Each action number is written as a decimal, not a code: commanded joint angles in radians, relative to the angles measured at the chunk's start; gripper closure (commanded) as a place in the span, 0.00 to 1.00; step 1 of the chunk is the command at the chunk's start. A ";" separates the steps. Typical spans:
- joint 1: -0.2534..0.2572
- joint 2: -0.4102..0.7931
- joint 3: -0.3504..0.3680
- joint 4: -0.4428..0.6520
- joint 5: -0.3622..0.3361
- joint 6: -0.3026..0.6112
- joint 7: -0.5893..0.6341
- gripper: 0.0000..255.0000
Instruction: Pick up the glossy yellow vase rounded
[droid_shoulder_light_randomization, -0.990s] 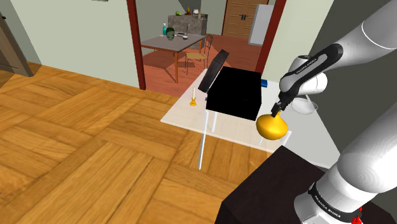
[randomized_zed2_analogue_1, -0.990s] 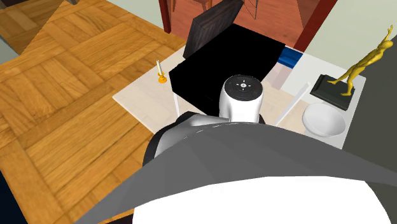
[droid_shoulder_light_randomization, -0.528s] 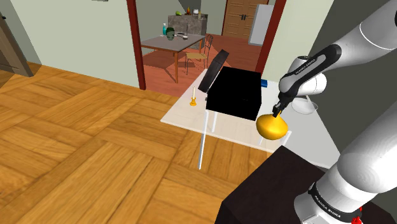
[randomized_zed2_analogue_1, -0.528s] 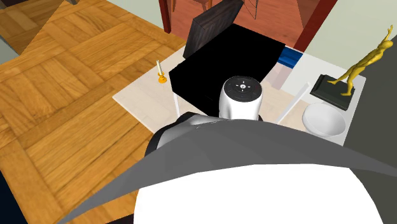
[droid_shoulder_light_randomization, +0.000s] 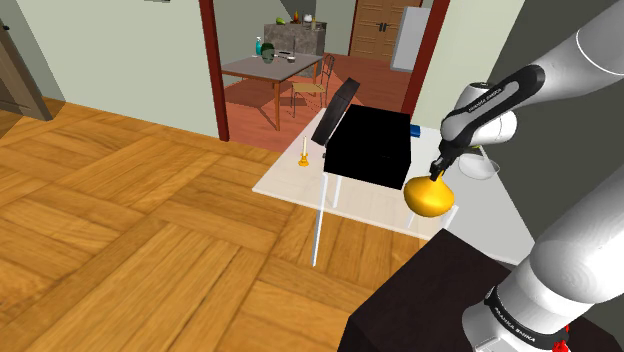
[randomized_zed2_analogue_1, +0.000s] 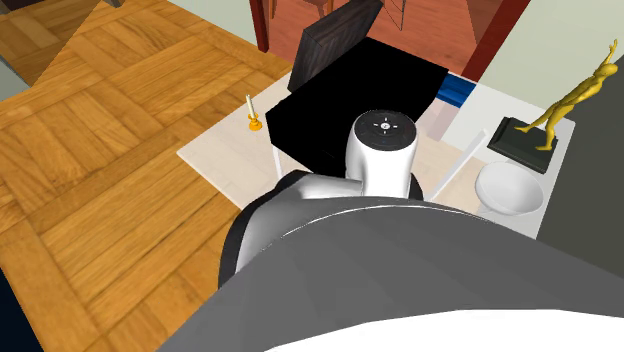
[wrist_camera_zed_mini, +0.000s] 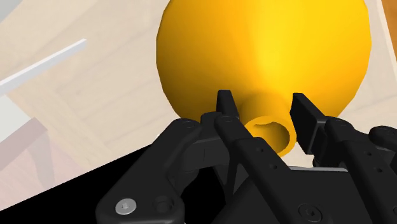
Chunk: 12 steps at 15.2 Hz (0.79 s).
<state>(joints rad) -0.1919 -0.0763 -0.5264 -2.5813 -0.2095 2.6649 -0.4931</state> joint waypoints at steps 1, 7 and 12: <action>-0.004 -0.034 0.004 0.003 -0.022 -0.034 0.014 1.00; -0.013 -0.111 0.018 0.029 -0.053 -0.133 0.034 1.00; -0.017 -0.157 0.030 0.051 -0.066 -0.200 0.041 1.00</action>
<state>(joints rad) -0.2082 -0.2272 -0.4986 -2.5330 -0.2731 2.4732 -0.4537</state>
